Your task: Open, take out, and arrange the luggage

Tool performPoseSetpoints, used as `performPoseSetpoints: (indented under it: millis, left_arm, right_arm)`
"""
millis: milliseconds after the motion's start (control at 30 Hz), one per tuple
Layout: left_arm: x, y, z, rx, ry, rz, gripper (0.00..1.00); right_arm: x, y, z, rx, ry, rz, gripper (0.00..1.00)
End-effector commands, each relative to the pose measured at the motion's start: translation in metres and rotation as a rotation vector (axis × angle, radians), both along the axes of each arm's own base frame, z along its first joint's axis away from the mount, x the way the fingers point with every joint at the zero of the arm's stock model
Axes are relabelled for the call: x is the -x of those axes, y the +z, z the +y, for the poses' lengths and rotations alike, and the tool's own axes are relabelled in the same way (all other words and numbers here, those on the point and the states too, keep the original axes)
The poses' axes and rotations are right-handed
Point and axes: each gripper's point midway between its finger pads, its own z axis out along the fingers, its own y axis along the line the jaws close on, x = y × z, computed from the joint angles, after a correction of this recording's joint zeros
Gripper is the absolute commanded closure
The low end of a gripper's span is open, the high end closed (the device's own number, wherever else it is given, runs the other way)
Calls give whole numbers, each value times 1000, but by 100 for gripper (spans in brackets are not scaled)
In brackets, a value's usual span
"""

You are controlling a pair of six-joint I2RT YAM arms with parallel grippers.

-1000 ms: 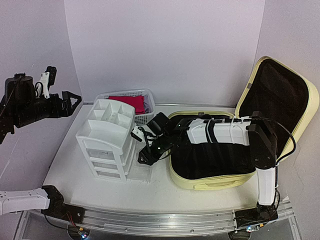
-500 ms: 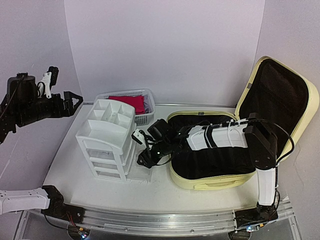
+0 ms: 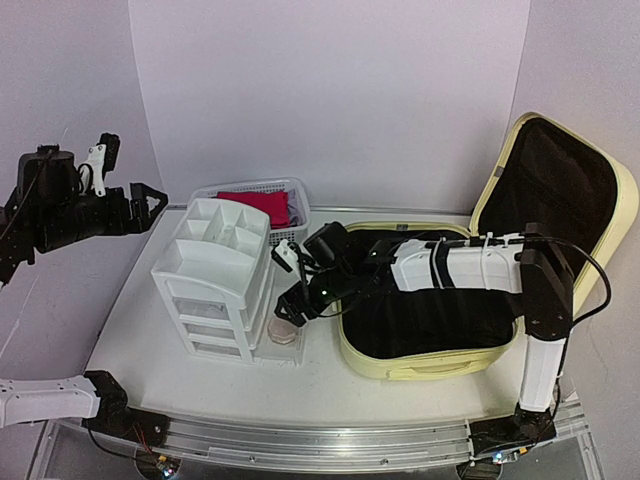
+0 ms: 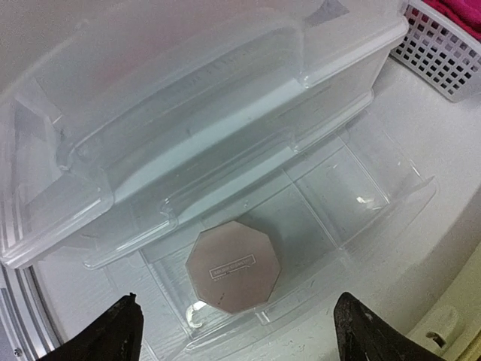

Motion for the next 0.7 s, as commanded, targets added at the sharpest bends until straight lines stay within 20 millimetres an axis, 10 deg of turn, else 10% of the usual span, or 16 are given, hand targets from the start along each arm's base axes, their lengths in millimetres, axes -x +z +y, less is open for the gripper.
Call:
performPoseSetpoints:
  millis: [0,467,667]
  left_arm:
    - [-5,-3,0,-15,9,4,3]
    - [-38,-79,-8,-65,5,352,11]
    - [-43,-106,-9,-109,13,416,33]
  right_arm:
    - [-4,49,-9,-59,-83,-27,19]
    - [-2,18,-39,53,-450,170,82]
    - [-15,10,-44,80,-647,144,96]
